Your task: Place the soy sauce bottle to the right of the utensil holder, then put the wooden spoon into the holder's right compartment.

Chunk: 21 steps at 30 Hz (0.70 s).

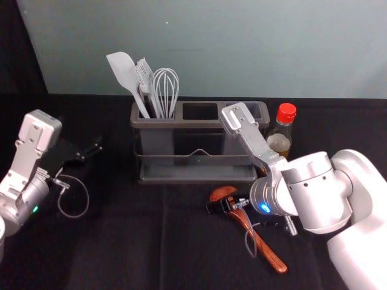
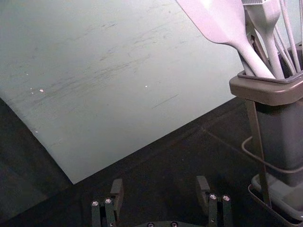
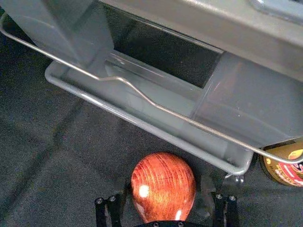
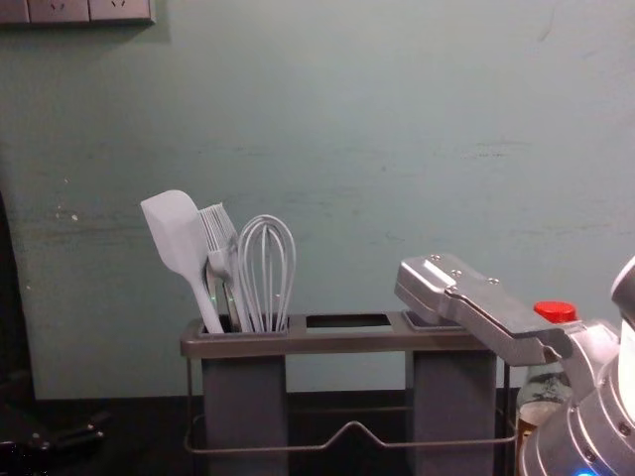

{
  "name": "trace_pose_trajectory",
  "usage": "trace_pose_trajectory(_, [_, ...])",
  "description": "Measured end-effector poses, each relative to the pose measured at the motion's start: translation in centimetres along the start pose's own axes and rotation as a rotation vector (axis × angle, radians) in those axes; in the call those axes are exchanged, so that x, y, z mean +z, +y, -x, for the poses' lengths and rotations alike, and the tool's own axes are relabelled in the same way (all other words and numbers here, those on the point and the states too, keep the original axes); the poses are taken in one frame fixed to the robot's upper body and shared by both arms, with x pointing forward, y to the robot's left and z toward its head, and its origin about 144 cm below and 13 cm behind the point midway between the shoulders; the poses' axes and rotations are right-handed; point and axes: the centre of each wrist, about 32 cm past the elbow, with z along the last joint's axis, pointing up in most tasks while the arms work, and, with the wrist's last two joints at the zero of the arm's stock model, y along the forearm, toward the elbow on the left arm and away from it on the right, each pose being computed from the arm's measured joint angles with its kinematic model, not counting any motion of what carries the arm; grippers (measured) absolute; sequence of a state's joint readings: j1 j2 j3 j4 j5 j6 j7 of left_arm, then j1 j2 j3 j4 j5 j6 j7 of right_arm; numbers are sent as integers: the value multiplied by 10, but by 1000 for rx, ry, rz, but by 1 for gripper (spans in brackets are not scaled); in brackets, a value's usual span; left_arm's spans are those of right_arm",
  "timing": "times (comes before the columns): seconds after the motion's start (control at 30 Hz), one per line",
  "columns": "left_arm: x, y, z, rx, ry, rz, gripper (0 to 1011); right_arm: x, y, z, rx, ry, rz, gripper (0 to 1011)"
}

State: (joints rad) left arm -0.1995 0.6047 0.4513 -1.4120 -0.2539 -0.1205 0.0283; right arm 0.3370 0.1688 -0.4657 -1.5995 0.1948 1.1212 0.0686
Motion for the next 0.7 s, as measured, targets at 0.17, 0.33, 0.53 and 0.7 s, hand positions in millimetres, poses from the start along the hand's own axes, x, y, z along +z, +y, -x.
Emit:
trace_pose_trajectory(0.17, [0,0,0,0,0,0,1005,0,1,-1,5,2,-1,1003])
trace_pose_trajectory(0.33, [0,0,0,0,0,0,1005,0,2,-2,11,2,-7,938])
trace_pose_trajectory(0.53, [0,0,0,0,0,0,1005,1,1,-3,13,4,-12,836])
trace_pose_trajectory(0.7, [0,0,0,0,0,0,1005,0,-1,-4,21,3,-15,835])
